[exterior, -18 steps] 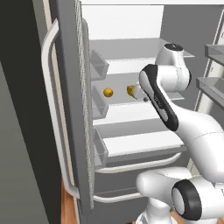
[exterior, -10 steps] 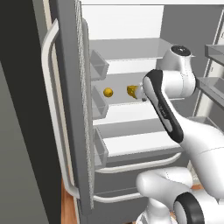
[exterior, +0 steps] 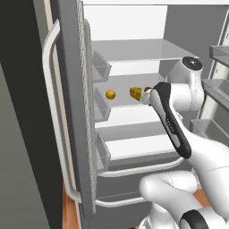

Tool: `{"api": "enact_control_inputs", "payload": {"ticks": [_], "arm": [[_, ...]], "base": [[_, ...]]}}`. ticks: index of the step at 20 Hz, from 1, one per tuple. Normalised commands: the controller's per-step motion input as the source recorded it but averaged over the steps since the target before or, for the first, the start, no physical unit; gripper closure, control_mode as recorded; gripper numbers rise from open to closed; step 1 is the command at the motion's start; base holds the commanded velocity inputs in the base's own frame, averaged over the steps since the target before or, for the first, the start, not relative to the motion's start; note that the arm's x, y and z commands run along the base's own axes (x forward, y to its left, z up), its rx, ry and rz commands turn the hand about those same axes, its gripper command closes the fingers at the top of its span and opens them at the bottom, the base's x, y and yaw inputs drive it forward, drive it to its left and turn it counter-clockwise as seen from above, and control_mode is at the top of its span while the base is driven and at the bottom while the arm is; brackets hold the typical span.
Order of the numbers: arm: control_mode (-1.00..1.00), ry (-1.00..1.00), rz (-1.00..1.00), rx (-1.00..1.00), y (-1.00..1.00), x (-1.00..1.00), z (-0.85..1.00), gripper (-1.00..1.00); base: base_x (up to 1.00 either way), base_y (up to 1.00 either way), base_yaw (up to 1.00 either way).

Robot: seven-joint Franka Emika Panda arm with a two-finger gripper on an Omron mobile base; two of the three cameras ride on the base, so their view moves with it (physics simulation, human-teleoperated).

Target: Take the cheese, chicken drumstick, and lemon from the fridge and place them on the plate on the dining counter to create an appetizer plate.

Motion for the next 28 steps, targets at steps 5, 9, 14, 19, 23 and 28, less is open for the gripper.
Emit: {"api": "enact_control_inputs", "payload": {"ticks": [5,9,14,19,23,28], "arm": [[-1.0,0.0,0.0,0.0,-0.4,0.0,0.0,-1.0],[-1.0,0.0,-0.02,-0.02,-0.16,0.01,0.0,-1.0],[-1.0,0.0,-0.01,-0.03,0.0,0.03,-0.01,-1.0],[-1.0,-0.03,0.0,0.0,0.0,0.22,-0.15,-1.0],[-1.0,-0.07,0.0,0.0,0.0,0.22,-0.18,-1.0],[-1.0,-0.03,0.0,0.0,0.0,0.15,-0.11,-1.0]], "base": [[0.0,0.0,0.0],[0.0,0.0,0.0],[0.0,0.0,0.0],[0.0,0.0,0.0],[0.0,0.0,0.0],[0.0,0.0,0.0]]}}
